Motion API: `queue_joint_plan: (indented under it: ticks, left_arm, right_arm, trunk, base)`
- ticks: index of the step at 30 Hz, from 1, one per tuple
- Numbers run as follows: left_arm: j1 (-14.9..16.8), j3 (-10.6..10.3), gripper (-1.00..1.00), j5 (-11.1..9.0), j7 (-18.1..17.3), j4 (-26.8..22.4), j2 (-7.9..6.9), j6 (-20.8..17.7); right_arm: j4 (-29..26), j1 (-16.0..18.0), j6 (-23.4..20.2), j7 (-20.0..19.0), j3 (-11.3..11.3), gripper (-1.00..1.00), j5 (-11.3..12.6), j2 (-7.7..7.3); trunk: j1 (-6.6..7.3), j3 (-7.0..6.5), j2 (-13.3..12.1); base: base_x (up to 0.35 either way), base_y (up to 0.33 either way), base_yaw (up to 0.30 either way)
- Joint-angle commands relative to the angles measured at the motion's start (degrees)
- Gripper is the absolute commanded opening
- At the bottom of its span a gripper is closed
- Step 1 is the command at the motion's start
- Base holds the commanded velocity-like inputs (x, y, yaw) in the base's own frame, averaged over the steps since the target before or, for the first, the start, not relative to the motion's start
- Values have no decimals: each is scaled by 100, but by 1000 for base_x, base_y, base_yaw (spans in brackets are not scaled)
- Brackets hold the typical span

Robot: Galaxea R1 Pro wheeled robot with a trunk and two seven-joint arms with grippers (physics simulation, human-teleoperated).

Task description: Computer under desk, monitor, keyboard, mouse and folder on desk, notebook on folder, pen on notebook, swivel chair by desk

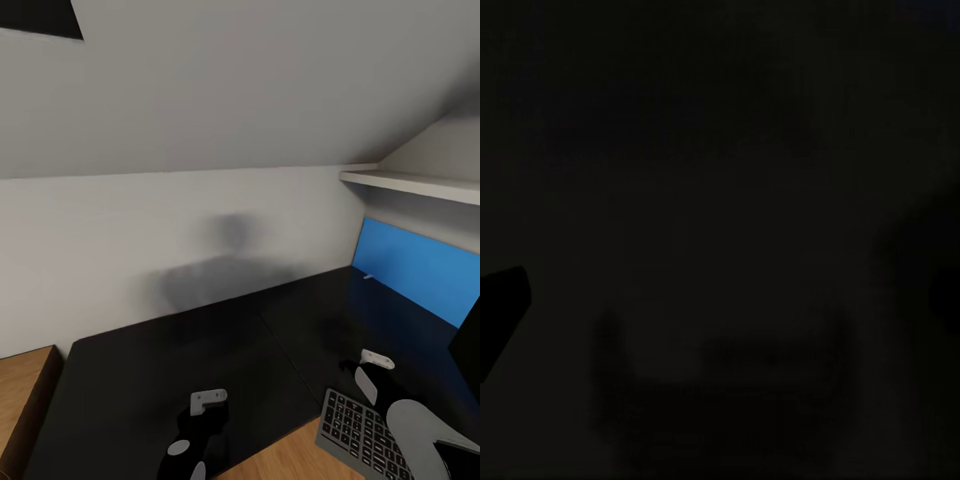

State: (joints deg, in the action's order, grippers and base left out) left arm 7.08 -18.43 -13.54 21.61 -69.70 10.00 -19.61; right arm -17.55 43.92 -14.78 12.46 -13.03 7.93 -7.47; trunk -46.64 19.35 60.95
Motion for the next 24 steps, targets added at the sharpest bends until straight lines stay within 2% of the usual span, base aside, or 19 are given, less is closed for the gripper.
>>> queue_joint_plan:
  ticks: [1,24]
  left_arm:
    - [4,-7,100,-52,45,-8,0,-17]
    - [4,7,100,-61,20,-8,-26,-26]
  right_arm:
    - [-11,2,-24,26,13,100,60,-1]
    - [57,2,-94,44,31,100,50,8]
  trunk:
    - [-23,26,47]
    - [-45,44,87]
  base:
    - [0,0,0]
    - [-16,0,0]
